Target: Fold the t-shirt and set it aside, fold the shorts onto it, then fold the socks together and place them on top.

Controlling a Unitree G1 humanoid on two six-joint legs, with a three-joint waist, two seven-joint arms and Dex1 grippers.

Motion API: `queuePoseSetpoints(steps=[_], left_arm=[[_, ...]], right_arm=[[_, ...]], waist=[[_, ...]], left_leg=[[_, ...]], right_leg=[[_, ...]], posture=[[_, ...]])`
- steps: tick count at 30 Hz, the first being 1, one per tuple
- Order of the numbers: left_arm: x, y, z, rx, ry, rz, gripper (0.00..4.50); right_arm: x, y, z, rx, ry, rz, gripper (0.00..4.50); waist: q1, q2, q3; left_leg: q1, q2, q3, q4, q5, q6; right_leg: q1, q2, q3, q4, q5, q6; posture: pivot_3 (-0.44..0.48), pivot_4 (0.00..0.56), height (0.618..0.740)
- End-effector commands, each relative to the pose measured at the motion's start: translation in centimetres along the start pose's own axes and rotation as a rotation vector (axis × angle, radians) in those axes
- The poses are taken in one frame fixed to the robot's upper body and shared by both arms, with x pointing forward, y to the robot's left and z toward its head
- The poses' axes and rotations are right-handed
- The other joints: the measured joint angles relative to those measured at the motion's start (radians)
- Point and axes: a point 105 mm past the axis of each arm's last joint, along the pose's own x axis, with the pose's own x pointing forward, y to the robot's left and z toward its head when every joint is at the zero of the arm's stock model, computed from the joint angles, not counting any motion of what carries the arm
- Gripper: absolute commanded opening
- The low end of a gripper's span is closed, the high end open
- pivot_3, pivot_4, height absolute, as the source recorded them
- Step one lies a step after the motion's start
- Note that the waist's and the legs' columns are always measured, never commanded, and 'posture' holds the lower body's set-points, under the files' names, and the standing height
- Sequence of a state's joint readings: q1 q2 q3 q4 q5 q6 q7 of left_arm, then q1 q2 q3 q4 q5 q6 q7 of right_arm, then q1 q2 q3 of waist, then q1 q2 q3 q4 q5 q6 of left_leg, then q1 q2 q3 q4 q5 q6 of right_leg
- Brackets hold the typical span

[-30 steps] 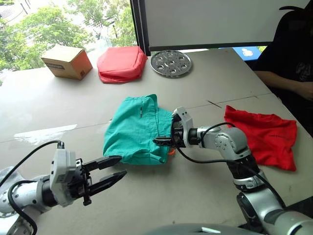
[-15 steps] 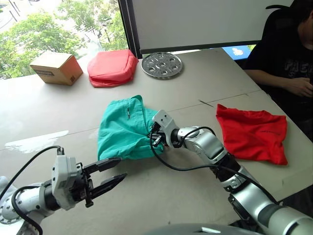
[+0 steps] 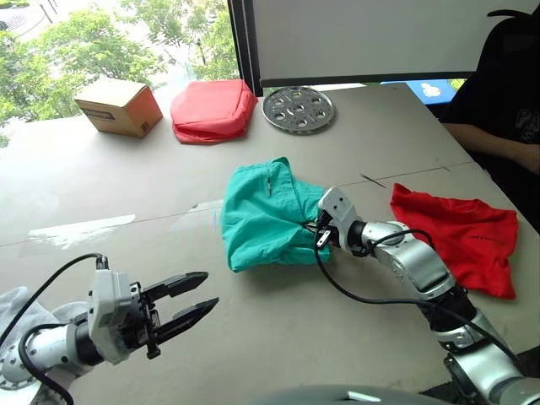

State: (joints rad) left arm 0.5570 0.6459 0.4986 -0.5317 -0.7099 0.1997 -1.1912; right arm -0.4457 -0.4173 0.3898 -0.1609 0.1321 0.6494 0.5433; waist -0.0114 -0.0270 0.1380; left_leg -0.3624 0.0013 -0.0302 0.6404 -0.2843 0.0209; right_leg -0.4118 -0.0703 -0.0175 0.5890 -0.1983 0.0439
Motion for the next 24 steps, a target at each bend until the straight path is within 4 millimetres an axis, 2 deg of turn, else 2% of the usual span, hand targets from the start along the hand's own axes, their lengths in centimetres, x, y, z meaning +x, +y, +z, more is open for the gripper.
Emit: queuePoseSetpoints(steps=[1, 5, 10, 17, 24], left_arm=[[0.3, -0.1, 0.2, 0.018, -0.023, -0.011, 2.47], [1.0, 0.1, 0.5, 0.027, -0.045, -0.039, 2.47], [1.8, 0.1, 0.6, 0.030, -0.058, -0.081, 2.47], [2.7, 0.7, 0.5, 0.029, -0.064, -0.137, 2.47], [3.5, 0.8, 0.4, 0.022, -0.069, -0.192, 2.47]], right_arm=[[-1.7, -1.1, 1.5, -0.095, -0.061, -0.040, 0.05], [-5.3, -3.4, 1.8, -0.135, -0.091, -0.111, 0.05], [-9.8, -4.6, 1.7, -0.185, -0.101, -0.126, 0.05], [-16.1, -5.8, 0.4, -0.172, -0.039, -0.177, 0.05], [-23.6, -7.8, -1.7, -0.122, 0.074, -0.298, 0.05]], waist=[[-0.002, 0.000, 0.000], [0.002, -0.002, 0.001], [0.010, -0.004, 0.002], [0.022, -0.004, 0.002], [0.028, -0.004, 0.003]], left_leg=[[0.000, 0.000, 0.000, 0.000, 0.000, 0.000], [0.000, 0.001, 0.000, 0.000, 0.000, 0.000], [-0.001, 0.000, 0.000, 0.001, -0.001, 0.001], [0.000, 0.001, 0.001, 0.002, -0.001, 0.002], [-0.001, 0.001, 0.002, 0.005, -0.001, 0.003]], right_leg=[[0.000, 0.000, 0.000, 0.000, 0.000, 0.000], [0.000, 0.001, 0.000, 0.000, 0.000, 0.001], [0.000, 0.000, -0.001, -0.001, 0.000, 0.001], [0.001, 0.001, 0.000, -0.001, 0.000, 0.001], [0.002, 0.001, 0.000, -0.001, 0.000, 0.001]], posture=[[0.000, 0.150, 0.740], [0.000, 0.150, 0.740], [0.000, 0.150, 0.740], [0.000, 0.150, 0.740], [0.000, 0.150, 0.740]])
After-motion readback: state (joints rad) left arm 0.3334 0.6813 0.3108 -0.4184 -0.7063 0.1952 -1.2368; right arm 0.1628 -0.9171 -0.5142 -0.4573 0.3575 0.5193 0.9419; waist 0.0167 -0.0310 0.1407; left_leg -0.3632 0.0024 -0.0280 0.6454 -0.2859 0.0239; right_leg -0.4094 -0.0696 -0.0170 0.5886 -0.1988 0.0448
